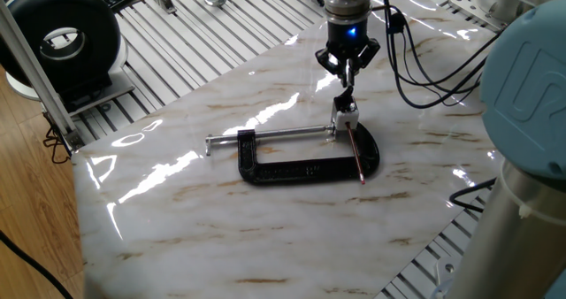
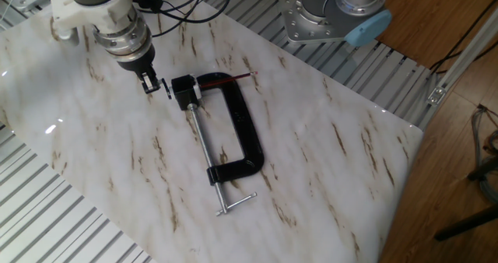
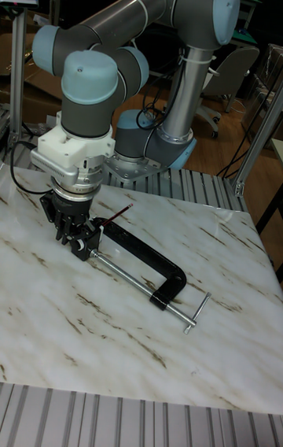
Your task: Sharpen the pencil with a pencil sharpener
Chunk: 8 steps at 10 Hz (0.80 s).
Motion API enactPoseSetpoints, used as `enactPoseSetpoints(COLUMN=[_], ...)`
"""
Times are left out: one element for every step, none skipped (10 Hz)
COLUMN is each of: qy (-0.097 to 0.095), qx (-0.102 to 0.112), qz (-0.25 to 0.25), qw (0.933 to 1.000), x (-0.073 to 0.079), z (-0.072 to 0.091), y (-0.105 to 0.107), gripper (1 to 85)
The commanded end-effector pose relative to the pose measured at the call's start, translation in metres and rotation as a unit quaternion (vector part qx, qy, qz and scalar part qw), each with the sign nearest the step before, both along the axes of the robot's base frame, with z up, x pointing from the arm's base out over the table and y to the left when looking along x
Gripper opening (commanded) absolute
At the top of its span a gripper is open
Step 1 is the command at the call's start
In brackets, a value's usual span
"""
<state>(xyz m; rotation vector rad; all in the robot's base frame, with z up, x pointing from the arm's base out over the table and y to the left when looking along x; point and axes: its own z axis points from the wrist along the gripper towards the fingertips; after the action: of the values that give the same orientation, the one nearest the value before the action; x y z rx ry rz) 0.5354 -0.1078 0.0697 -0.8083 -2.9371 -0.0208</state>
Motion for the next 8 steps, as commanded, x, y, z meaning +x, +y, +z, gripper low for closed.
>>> enactPoseSetpoints(qy=[-0.007,-0.007,-0.007,-0.008,-0.008,-0.008,-0.011,-0.012], qx=[0.004,0.003,0.002,0.002,0.001,0.0,0.0,0.0], qz=[-0.003,-0.003,-0.003,-0.003,-0.003,-0.003,-0.003,-0.003], qw=[1.0,1.0,1.0,1.0,1.0,1.0,0.9999,0.9999], x=[0.0036,0.0039,0.0043,0.0051,0.0061,0.0068,0.0084,0.0094], z=[0.0019,0.0021,0.0027,0.0032,0.0032,0.0032,0.0032,0.003], y=[0.0028,0.004,0.0051,0.007,0.0083,0.0092,0.0103,0.0109], gripper=[1.0,1.0,1.0,1.0,1.0,1.0,1.0,1.0])
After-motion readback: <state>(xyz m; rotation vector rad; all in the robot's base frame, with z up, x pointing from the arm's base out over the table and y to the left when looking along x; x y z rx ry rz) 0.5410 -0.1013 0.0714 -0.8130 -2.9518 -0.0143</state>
